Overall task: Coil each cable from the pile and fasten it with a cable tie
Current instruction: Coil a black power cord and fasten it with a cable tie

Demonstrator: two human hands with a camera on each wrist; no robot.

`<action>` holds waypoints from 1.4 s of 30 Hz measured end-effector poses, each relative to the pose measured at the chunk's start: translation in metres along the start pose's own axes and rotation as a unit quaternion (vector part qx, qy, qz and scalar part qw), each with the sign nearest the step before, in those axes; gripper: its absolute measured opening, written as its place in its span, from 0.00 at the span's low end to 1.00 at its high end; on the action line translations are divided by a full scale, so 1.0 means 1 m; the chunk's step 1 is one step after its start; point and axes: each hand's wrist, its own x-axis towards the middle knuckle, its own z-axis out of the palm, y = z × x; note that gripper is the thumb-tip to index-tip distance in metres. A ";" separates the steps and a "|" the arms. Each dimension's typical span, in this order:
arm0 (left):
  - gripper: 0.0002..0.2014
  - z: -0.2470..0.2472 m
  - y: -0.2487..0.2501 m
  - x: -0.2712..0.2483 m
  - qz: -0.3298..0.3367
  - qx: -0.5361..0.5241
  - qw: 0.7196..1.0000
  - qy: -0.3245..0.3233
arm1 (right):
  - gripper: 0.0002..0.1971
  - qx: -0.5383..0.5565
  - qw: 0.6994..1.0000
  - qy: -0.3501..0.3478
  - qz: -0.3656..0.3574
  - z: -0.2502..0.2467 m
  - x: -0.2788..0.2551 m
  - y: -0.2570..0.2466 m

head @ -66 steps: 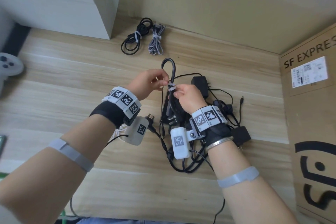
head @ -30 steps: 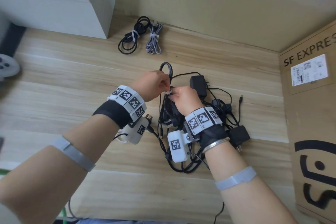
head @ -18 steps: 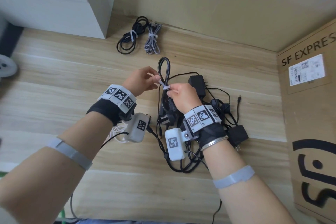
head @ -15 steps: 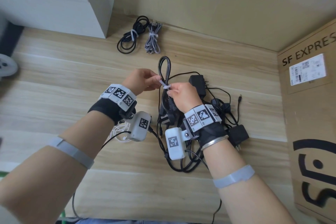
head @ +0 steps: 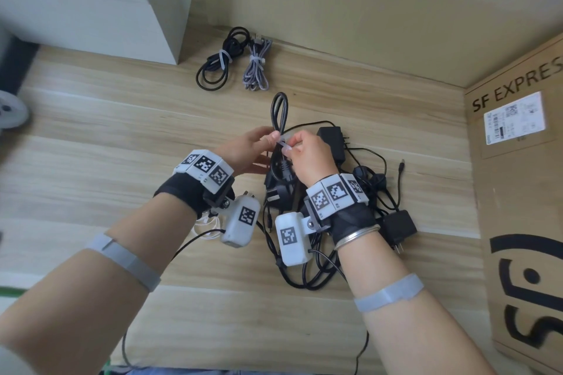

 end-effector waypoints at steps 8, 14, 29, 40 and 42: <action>0.28 0.000 0.005 0.007 0.020 0.064 0.996 0.054 | 0.11 0.069 0.997 -0.028 0.027 -0.009 -0.003 -0.011; 0.27 0.000 0.010 0.009 0.036 0.141 0.984 0.105 | 0.10 -0.020 0.999 0.018 -0.020 -0.010 0.002 -0.006; 0.22 -0.010 0.042 0.020 0.034 0.143 0.979 0.140 | 0.10 -0.052 0.998 0.001 -0.019 -0.041 0.014 -0.012; 0.27 -0.004 0.060 0.029 0.050 0.112 0.987 0.108 | 0.13 0.021 1.000 0.007 -0.008 -0.042 0.038 -0.018; 0.27 -0.006 0.068 0.033 0.054 0.110 0.986 0.110 | 0.13 0.037 0.999 -0.001 -0.005 -0.044 0.046 -0.021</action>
